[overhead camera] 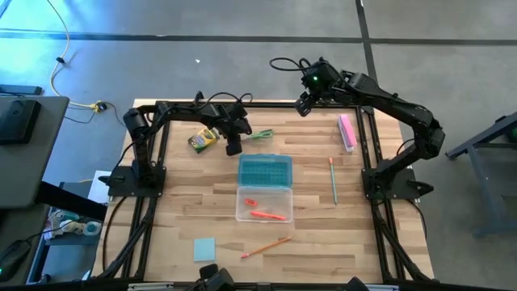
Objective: Pack school essentials
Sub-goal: Put the green scissors into the blue supply box
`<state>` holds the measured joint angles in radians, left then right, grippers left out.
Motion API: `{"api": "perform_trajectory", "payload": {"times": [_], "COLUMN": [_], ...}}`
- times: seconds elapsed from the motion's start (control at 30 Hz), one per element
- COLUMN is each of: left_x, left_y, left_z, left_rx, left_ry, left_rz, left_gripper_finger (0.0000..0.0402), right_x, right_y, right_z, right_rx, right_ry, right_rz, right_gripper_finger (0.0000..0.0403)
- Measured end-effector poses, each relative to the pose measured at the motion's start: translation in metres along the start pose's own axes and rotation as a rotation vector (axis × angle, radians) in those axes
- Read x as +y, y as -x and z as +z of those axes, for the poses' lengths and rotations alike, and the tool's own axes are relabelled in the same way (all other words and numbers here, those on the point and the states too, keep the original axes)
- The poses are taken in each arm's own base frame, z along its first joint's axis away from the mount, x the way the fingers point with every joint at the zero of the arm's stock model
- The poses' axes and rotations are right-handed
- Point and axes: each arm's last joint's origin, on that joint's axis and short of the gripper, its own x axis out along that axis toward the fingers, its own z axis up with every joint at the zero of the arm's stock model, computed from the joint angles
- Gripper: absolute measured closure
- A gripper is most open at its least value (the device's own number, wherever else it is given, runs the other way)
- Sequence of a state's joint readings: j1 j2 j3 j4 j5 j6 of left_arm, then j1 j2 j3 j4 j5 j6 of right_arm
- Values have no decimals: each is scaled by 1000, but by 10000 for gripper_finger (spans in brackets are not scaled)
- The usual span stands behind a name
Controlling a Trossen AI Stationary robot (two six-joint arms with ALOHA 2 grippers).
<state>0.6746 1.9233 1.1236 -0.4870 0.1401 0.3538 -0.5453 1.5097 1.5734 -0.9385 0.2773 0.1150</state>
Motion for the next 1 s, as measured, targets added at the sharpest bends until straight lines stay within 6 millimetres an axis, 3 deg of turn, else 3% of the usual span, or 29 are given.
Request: {"api": "perform_trajectory", "payload": {"times": [0.27, 1.0], "left_x": [-2, -1], "left_y": [12, 12], "left_z": [1, 1], "left_rx": [-23, -24], "left_ry": [-5, 9], "left_rz": [-1, 7], "left_gripper_finger": [401, 393], "right_x": [0, 0], "right_y": [0, 0], "right_z": [0, 0], "right_rx": [0, 0], "right_ry": [0, 0], "right_rz": [0, 0], "right_gripper_finger": [222, 222]}}
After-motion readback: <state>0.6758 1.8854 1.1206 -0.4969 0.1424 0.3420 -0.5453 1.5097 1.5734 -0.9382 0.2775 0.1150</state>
